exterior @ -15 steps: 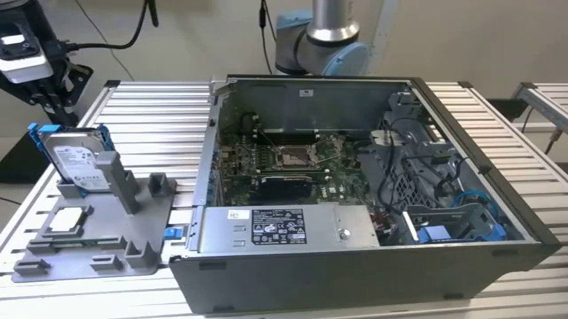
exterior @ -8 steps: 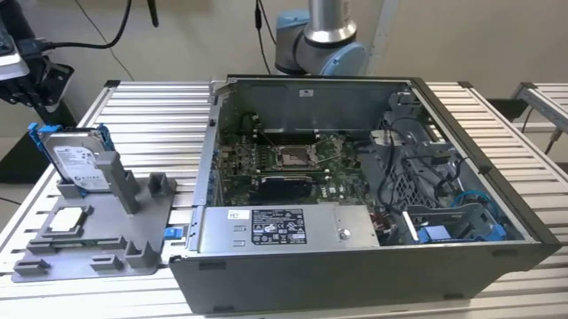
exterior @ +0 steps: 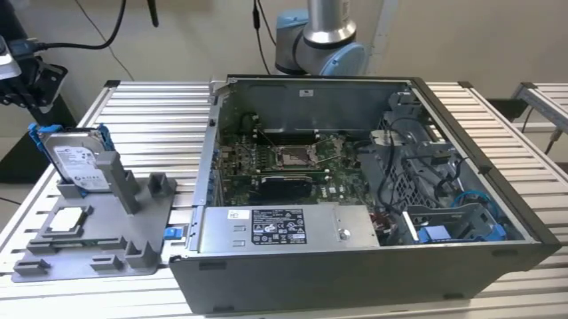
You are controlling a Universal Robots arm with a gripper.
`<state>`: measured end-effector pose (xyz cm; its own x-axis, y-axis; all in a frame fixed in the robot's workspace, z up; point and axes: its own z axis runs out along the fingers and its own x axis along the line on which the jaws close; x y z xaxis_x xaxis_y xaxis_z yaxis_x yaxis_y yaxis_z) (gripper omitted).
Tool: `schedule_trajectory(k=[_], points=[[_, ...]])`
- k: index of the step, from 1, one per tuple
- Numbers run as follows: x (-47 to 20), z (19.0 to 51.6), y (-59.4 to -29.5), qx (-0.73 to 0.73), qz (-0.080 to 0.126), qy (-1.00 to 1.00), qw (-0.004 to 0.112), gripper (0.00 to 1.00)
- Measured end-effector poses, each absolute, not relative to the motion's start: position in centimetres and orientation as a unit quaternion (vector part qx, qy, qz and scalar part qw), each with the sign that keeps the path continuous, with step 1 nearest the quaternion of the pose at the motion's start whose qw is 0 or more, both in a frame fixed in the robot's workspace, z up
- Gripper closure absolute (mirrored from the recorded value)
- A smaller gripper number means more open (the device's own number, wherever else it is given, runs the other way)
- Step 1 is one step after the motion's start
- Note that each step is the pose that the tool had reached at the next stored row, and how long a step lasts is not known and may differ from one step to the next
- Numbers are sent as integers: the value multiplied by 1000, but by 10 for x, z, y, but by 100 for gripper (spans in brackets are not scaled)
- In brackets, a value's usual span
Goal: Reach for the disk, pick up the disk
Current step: 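Reach for the disk, then pick up the disk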
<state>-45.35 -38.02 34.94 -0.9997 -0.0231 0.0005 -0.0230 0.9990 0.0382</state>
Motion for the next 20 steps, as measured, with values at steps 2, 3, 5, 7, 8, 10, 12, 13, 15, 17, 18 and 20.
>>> schedule_trajectory(k=[2,3,5,7,8,10,12,13,15,17,18,20], points=[[-456,349,-381,12,-19,-1000,0,100],[-456,349,-381,12,-19,-1000,0,100],[-456,349,-381,12,-19,-1000,0,100],[-456,349,-381,12,-19,-1000,0,100],[-456,349,-381,12,-19,-1000,0,100],[-456,349,-381,12,-19,-1000,0,100],[-456,349,-381,12,-18,-1000,0,100],[-456,349,-381,12,-18,-1000,0,100],[-456,349,-381,12,-17,-1000,0,100],[-456,349,-381,12,-17,-1000,0,100],[-456,349,-381,12,-17,-1000,0,100],[-456,349,-381,12,-17,-1000,0,100]])
